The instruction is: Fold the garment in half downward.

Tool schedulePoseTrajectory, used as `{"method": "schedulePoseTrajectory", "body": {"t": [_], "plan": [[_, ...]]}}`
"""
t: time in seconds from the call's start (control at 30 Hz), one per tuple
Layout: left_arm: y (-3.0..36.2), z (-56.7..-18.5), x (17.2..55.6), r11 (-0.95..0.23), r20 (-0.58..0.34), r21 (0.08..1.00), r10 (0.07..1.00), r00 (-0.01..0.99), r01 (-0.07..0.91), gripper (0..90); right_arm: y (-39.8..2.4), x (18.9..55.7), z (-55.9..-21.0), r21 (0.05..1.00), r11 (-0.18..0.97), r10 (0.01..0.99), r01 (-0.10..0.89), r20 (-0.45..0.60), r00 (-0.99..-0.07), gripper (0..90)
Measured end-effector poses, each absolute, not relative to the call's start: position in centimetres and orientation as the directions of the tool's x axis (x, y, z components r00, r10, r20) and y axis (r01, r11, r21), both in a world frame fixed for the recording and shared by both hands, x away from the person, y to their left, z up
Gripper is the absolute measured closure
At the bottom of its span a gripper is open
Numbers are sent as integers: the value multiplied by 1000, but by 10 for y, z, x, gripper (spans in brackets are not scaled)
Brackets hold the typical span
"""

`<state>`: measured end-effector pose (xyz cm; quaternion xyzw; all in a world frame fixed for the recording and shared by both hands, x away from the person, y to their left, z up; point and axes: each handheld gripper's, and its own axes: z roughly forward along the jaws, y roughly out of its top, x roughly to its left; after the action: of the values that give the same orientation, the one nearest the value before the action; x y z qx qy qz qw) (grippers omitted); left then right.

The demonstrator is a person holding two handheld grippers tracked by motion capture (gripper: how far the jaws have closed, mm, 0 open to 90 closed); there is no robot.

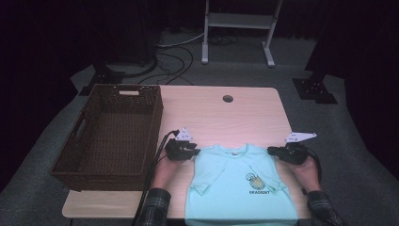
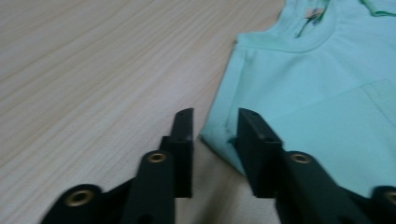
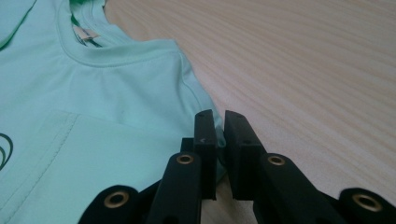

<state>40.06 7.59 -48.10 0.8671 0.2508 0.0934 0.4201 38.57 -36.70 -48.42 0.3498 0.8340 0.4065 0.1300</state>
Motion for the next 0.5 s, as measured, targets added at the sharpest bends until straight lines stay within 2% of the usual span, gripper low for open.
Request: {"method": "schedulePoseTrajectory", "body": {"t": [0.07, 0.1, 0.5], "plan": [[76, -481, 401, -508, -84, 772, 515, 853, 382, 832, -366, 385, -483, 764, 430, 691, 480, 64, -720, 851], [76, -481, 401, -497, -100, 771, 522, 847, 398, 851, -365, 385, -483, 762, 432, 693, 483, 62, -718, 855], [73, -481, 421, -440, -124, 770, 608, 784, 462, 862, -359, 404, -479, 739, 440, 722, 510, 46, -690, 859]]}}
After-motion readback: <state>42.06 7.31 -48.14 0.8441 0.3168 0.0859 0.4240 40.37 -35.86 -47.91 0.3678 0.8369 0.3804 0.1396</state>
